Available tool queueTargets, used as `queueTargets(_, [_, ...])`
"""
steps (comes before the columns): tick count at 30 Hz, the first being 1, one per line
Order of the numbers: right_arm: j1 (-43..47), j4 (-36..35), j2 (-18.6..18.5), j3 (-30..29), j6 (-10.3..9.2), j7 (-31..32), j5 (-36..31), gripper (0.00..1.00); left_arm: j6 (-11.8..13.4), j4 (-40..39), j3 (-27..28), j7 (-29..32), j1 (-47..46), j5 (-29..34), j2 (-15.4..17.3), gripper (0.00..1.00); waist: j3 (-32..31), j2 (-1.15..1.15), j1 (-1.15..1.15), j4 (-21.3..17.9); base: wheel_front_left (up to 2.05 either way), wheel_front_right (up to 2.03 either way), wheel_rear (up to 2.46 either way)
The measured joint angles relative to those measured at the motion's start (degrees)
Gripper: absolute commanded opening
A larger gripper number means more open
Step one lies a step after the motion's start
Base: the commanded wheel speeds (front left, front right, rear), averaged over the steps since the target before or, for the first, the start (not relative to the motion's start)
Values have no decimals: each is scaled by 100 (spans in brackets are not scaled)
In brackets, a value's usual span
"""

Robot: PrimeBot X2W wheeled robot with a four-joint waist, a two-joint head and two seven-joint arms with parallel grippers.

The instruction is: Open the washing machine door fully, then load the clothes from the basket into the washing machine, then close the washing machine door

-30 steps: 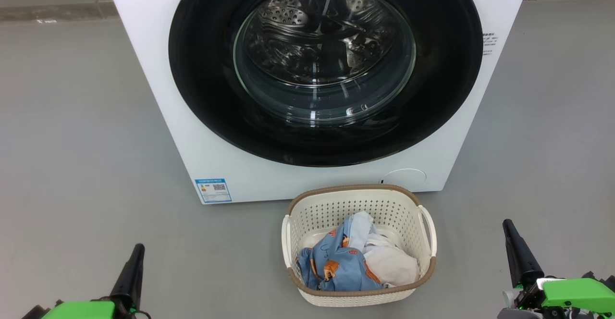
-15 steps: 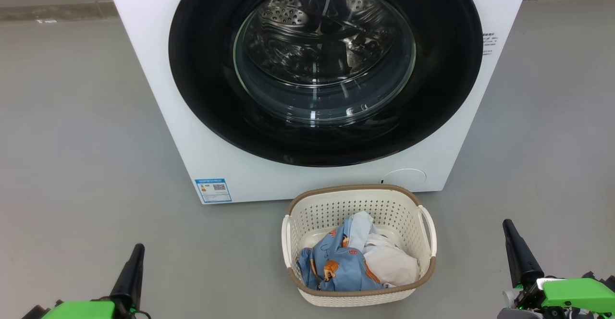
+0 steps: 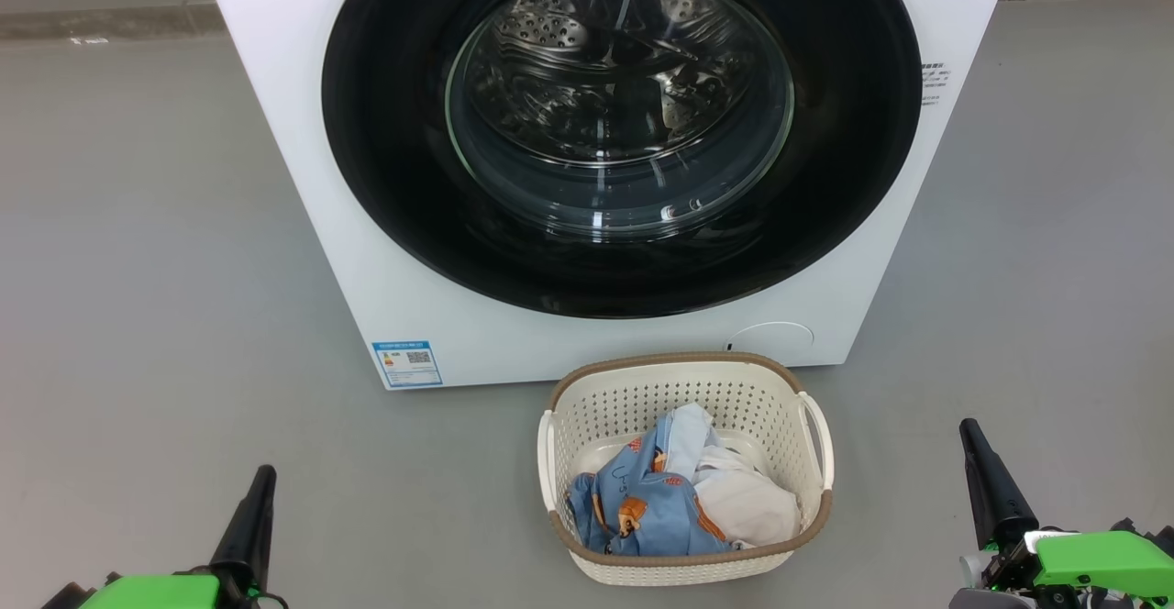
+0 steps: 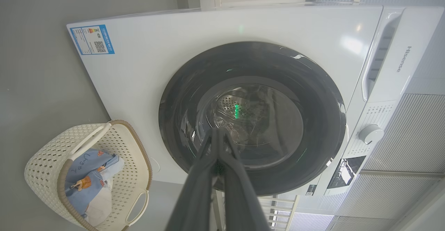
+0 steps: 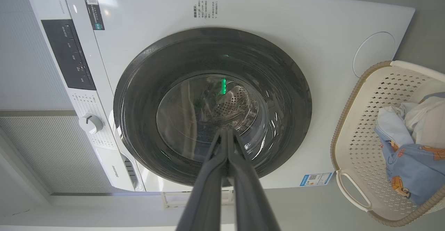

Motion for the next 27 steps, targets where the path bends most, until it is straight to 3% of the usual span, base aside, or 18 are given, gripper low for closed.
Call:
queueTargets(9, [10,21,1,2,0,-5,1,0,2,21,-7,-2,8,-4,-2,0,0,0,0,0,0,0,0])
queueTargets(10, [37,79,9,2,0,-8,1,100,4,78,-15,-2,34,-11,-16,100,0,0,0,0,0,0,0])
queueTargets(16, [280,382,88,5,0,-15,1,100,27,360,-63,-11,307,-11,-160,100,8,0,0,-1,0,0,0])
queueTargets(27, [304,252,86,56,0,-191,-65,100,26,324,-175,-169,342,30,-159,100,3,0,1,-7,0,0,0])
